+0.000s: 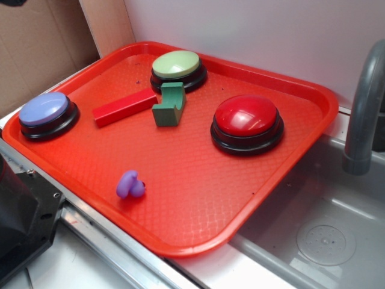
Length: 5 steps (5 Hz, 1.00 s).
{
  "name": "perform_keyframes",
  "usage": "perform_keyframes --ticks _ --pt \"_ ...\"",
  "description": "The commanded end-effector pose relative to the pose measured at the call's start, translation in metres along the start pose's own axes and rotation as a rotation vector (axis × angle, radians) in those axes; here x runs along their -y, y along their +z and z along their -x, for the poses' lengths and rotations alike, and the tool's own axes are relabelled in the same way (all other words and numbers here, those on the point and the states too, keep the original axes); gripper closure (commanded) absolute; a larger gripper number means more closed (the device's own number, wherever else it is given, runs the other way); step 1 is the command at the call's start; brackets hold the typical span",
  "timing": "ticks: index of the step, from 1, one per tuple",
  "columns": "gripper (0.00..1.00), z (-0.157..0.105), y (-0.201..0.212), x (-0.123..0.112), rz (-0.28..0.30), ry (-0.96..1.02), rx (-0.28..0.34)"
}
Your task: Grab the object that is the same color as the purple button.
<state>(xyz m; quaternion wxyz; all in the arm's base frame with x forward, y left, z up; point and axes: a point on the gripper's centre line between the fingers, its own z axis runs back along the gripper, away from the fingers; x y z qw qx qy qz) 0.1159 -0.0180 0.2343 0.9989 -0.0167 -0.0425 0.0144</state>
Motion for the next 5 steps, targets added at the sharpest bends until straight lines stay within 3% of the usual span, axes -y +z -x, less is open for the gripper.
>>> perform_keyframes --ticks 1,4,5 --pt "0.0 0.0 0.0 0.0 0.0 0.0 0.0" --pt "0.0 -0.021 -0.065 0.029 -0.033 -0.016 -0.006" --pt "0.0 -0.022 -0.099 0.033 0.045 0.005 -0.003"
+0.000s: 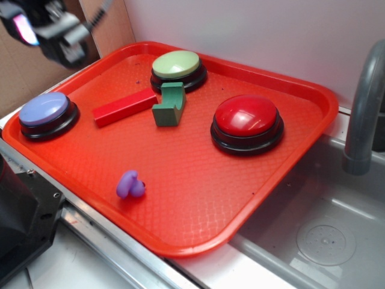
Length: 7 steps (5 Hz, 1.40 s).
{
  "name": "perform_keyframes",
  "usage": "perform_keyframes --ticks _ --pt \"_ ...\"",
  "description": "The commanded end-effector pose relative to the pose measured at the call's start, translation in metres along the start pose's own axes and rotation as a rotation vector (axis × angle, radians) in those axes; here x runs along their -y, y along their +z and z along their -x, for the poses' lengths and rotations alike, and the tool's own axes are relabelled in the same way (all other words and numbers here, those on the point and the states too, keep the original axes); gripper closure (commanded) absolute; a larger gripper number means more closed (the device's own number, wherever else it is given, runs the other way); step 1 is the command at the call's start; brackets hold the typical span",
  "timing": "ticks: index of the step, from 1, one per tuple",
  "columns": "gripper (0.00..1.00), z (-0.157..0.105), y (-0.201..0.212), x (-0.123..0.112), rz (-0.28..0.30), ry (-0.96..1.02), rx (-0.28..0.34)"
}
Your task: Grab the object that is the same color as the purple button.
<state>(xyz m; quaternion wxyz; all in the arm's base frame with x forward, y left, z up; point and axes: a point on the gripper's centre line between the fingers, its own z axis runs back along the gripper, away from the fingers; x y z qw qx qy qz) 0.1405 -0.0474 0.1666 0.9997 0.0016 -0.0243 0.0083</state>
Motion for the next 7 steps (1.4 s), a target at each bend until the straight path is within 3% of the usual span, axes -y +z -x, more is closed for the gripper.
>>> perform_keyframes --ticks 1,4,6,7 --pt "0.0 -0.007 -0.06 0.009 0.108 0.047 0.014" --pt "0.0 -0.01 -0.128 0.031 0.155 0.046 -0.053" --pt "0.0 -0.008 -0.148 0.044 0.163 0.021 -0.095" --pt "1.0 -0.007 -0.149 0.048 0.119 0.041 -0.132"
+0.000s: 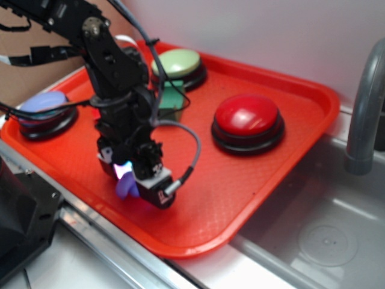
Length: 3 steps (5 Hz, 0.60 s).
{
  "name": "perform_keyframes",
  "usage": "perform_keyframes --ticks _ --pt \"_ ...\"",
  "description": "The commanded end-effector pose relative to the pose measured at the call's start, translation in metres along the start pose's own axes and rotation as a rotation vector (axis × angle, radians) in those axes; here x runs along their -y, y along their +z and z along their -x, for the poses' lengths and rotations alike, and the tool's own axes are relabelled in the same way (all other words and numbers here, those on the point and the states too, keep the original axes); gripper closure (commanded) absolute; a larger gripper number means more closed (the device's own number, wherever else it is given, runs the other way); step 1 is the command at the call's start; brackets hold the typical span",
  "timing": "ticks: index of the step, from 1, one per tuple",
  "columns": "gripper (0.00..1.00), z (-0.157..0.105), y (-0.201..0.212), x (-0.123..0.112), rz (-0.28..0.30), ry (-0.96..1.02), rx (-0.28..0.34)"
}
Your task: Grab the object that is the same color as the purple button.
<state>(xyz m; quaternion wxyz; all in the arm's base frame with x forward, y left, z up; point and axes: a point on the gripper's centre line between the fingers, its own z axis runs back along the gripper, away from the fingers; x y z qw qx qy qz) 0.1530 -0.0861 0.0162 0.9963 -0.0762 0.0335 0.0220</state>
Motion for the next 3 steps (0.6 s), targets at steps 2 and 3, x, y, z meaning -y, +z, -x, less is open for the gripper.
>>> perform_keyframes --ticks 2,3 --pt "1.0 -0.004 0.015 0.001 -0.089 0.048 -0.002" --pt "1.0 -0.012 0.038 -0.005 -0.085 0.048 0.035"
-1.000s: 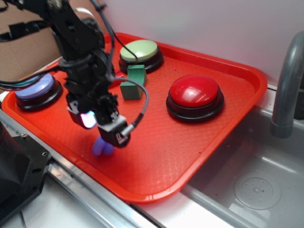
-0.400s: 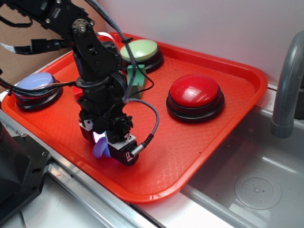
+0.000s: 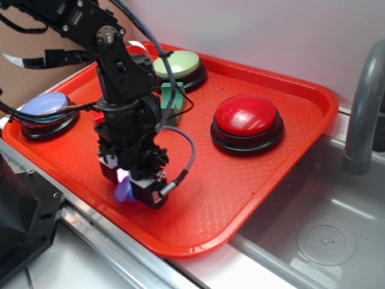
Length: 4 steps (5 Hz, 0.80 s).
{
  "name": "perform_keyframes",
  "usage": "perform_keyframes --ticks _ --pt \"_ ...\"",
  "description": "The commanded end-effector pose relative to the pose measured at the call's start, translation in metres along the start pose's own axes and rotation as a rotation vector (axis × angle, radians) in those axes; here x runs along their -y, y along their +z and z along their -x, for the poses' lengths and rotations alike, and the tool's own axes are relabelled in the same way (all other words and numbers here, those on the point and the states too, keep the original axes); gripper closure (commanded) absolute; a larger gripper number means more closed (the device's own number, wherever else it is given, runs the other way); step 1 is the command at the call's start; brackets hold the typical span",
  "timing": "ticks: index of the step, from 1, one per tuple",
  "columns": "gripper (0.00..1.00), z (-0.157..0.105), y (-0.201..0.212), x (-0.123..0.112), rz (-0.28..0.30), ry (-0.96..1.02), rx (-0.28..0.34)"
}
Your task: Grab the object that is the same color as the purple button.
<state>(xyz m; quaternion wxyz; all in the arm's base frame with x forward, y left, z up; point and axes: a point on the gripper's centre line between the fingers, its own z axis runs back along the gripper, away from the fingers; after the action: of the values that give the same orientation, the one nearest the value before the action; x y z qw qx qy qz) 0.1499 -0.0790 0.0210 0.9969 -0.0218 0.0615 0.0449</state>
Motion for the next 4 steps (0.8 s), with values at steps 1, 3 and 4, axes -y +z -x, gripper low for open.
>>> perform_keyframes --ticks 1,3,4 --pt "1.0 -0.021 0.083 -0.025 -0.017 0.044 0.104" --pt "1.0 -0.027 0.151 -0.06 -0.03 0.066 0.215" --pt "1.0 -0.026 0.186 -0.075 -0.062 0.062 0.255"
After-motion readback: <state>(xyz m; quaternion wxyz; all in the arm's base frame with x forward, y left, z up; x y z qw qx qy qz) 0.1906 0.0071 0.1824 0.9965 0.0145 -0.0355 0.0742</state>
